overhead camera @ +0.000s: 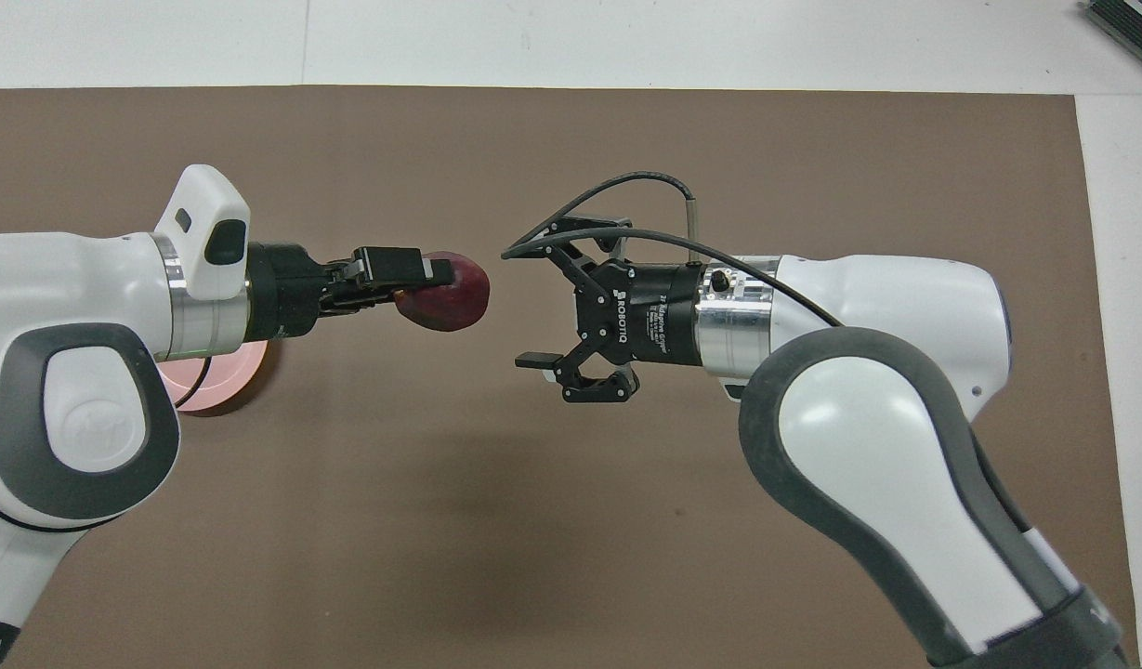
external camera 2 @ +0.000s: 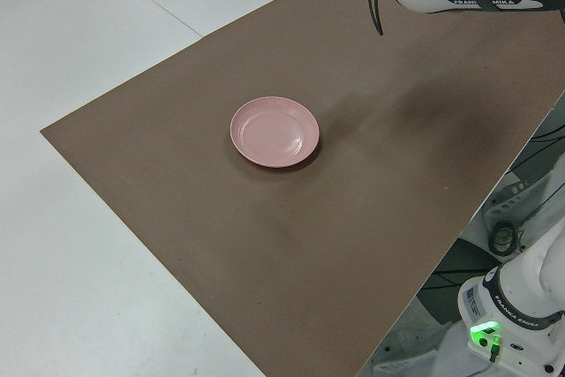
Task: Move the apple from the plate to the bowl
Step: 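Carry the apple toward the right gripper and close the right gripper on it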
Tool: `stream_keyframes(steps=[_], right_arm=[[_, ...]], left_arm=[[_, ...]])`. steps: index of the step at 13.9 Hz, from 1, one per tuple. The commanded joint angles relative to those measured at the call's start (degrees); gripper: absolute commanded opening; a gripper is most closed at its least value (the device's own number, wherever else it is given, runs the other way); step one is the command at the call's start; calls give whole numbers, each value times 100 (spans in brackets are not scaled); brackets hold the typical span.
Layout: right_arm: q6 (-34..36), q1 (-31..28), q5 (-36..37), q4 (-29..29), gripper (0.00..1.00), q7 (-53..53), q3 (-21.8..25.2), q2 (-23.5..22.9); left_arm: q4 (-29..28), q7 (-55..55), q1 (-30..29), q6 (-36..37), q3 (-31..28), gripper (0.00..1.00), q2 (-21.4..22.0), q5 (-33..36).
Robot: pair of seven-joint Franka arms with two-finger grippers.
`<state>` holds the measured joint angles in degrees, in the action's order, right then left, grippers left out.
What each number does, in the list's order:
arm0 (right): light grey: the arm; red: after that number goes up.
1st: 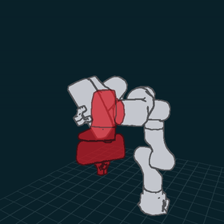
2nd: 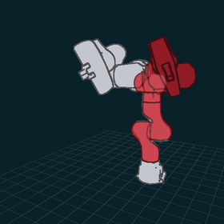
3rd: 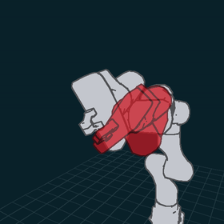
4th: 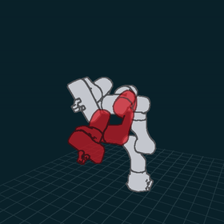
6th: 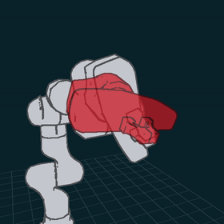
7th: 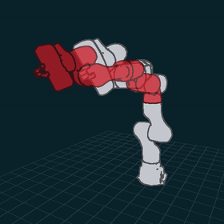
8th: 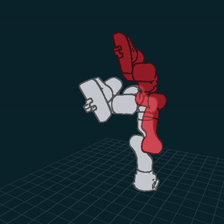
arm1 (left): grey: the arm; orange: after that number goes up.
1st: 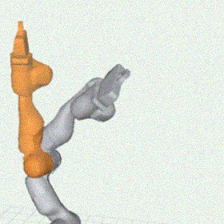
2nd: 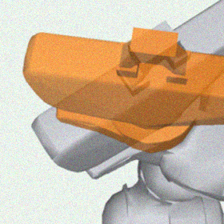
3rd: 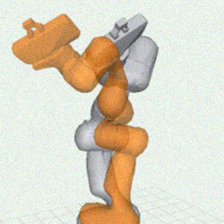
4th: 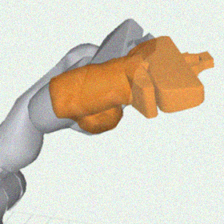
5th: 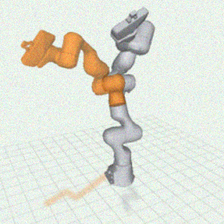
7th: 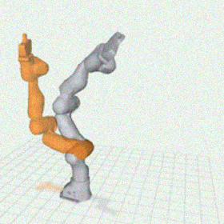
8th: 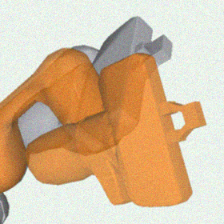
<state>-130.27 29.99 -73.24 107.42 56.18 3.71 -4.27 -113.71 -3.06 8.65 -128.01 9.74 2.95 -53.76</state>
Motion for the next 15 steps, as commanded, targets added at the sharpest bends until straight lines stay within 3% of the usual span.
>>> stream_keyframes(steps=[1,12,13,14,15], right_arm=[[28,-45,-191,148,100,77,-19,67],[-227,86,-112,77,100,16,-28,5],[-227,95,-103,86,60,-63,-28,5],[-210,95,-103,86,10,-116,-28,14],[-210,95,-103,86,0,-99,-28,14]], left_arm=[[-160,78,49,-259,133,0,372,-476],[-257,455,339,-409,388,0,610,-715],[-249,482,339,-374,388,0,610,-715],[-249,482,339,-356,380,1,610,-715],[-249,482,339,-347,380,3,610,-715]])
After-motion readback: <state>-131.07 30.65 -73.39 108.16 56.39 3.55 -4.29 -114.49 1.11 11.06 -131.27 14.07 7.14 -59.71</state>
